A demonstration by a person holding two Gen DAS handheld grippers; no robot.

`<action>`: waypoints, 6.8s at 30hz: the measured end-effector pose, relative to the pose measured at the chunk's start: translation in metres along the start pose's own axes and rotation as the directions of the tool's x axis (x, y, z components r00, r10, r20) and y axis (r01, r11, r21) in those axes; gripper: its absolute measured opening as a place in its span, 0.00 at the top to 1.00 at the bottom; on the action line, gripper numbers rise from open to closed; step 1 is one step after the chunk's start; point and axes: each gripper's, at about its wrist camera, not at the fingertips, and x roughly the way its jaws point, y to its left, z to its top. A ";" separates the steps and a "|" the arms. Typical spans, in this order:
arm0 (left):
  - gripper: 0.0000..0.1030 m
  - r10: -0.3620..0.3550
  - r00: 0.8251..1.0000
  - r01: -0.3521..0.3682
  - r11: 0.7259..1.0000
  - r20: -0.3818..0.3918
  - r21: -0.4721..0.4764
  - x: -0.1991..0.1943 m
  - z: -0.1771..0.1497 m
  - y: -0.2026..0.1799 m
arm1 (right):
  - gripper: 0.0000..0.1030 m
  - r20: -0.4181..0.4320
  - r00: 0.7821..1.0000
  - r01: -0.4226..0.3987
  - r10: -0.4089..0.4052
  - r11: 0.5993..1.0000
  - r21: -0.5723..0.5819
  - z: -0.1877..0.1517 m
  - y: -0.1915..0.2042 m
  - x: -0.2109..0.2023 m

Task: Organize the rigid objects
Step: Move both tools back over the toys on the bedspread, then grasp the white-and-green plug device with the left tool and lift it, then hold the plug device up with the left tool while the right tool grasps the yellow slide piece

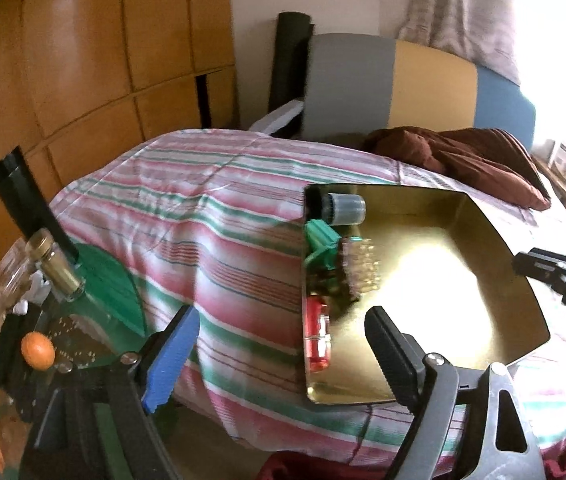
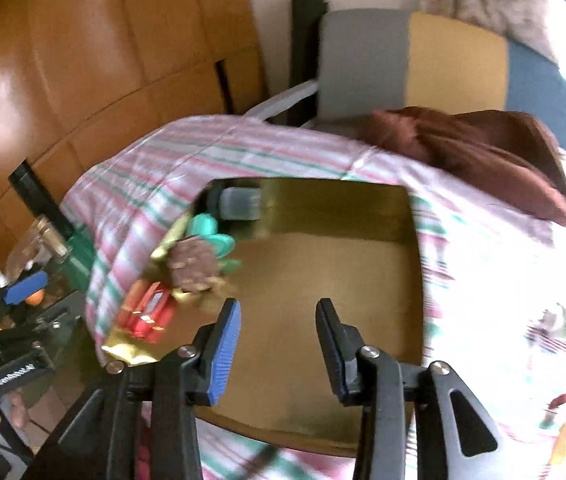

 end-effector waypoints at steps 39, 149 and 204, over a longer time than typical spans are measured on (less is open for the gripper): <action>0.18 -0.403 0.877 0.479 0.769 -0.261 0.424 0.031 0.028 -0.327 | 0.58 -0.071 0.933 0.200 -0.354 0.342 0.918 -0.158 -0.405 -0.123; 0.50 -0.420 0.791 0.606 0.636 -0.445 0.478 0.036 -0.075 -0.341 | 0.56 -0.206 0.978 0.173 0.017 0.476 0.862 -0.159 -0.398 -0.061; 0.50 -0.501 0.847 0.531 0.791 -0.174 0.306 -0.013 0.006 -0.213 | 0.75 -0.419 0.856 0.463 -0.302 0.809 0.363 -0.143 -0.303 -0.030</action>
